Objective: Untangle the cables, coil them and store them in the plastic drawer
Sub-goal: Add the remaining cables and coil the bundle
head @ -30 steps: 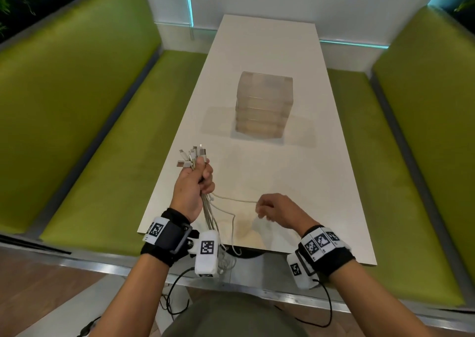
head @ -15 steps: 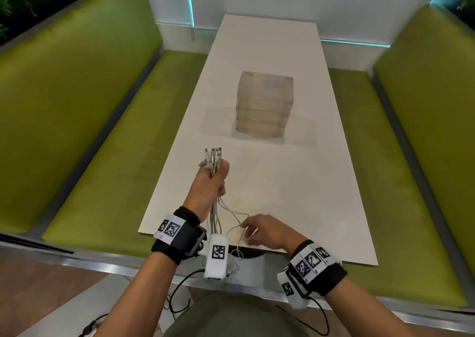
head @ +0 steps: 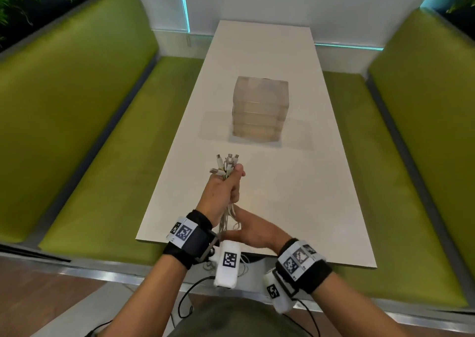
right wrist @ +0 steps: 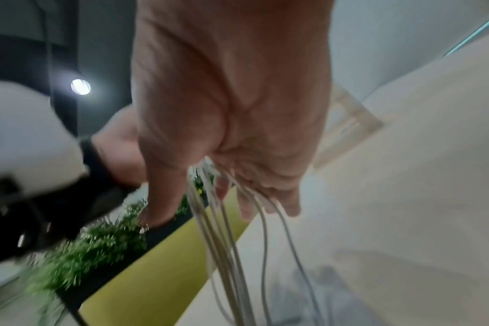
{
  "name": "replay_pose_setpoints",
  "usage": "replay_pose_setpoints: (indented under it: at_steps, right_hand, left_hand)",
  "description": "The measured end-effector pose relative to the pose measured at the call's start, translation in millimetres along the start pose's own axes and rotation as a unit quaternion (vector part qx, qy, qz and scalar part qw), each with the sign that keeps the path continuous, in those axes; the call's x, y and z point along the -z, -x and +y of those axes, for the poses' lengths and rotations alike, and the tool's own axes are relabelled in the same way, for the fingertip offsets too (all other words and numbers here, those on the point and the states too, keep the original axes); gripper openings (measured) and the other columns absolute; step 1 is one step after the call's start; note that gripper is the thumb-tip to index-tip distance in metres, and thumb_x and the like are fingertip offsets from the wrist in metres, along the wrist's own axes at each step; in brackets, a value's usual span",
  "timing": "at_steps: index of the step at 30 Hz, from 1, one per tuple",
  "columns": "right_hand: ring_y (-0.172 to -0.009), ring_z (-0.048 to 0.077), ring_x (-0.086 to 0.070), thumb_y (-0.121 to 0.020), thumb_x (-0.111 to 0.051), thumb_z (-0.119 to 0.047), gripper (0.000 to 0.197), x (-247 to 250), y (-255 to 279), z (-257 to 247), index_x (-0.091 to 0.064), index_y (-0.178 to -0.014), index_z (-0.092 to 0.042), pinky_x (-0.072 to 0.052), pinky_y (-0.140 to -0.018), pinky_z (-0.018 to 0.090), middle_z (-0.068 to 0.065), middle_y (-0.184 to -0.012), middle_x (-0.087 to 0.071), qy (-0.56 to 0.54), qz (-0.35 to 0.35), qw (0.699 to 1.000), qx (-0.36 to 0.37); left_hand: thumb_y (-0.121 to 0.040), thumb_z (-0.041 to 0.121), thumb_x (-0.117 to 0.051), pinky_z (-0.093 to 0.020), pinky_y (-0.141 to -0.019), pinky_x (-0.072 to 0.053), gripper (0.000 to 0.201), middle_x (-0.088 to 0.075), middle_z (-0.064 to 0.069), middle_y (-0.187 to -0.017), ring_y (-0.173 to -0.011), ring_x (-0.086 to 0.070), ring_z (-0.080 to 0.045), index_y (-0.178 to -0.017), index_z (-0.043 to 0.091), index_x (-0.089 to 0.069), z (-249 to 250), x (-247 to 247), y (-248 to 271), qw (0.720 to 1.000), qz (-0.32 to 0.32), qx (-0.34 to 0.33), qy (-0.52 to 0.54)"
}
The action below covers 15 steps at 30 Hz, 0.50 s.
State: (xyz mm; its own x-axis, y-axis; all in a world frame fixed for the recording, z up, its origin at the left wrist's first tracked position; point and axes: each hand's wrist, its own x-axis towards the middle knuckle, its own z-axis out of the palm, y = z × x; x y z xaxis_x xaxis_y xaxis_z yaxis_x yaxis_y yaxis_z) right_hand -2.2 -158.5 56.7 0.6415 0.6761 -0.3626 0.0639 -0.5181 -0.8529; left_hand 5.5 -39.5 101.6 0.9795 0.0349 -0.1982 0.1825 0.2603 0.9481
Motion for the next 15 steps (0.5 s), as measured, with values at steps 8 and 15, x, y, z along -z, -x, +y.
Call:
replay_pose_setpoints:
  at_steps: [8, 15]
  right_hand:
    - [-0.063, 0.004, -0.047, -0.091, -0.051, -0.034, 0.022, -25.0, -1.2, -12.3, -0.048, -0.084, -0.014, -0.039, -0.066, 0.022, -0.013, -0.068, -0.054, -0.191, 0.057, 0.979, 0.052]
    - [-0.127, 0.016, -0.045, -0.091, -0.059, -0.039, 0.061, -7.6, 6.0, 9.7, -0.032, -0.143, -0.02, -0.034, -0.109, 0.034, 0.001, -0.143, -0.044, 0.021, -0.035, 0.999, -0.029]
  left_hand:
    - [-0.1, 0.023, -0.047, -0.021, -0.041, -0.015, 0.025, -0.023, 0.009, -0.05, -0.042, -0.015, -0.006, -0.077, 0.016, -0.053, 9.5, -3.5, -3.5, 1.0, 0.008, -0.002, 0.026]
    - [-0.099, 0.026, -0.048, -0.023, -0.042, -0.017, 0.027, -0.023, 0.009, -0.05, -0.043, -0.016, -0.008, -0.074, 0.016, -0.048, 3.8, 2.6, 0.5, 0.998, -0.034, 0.012, -0.061]
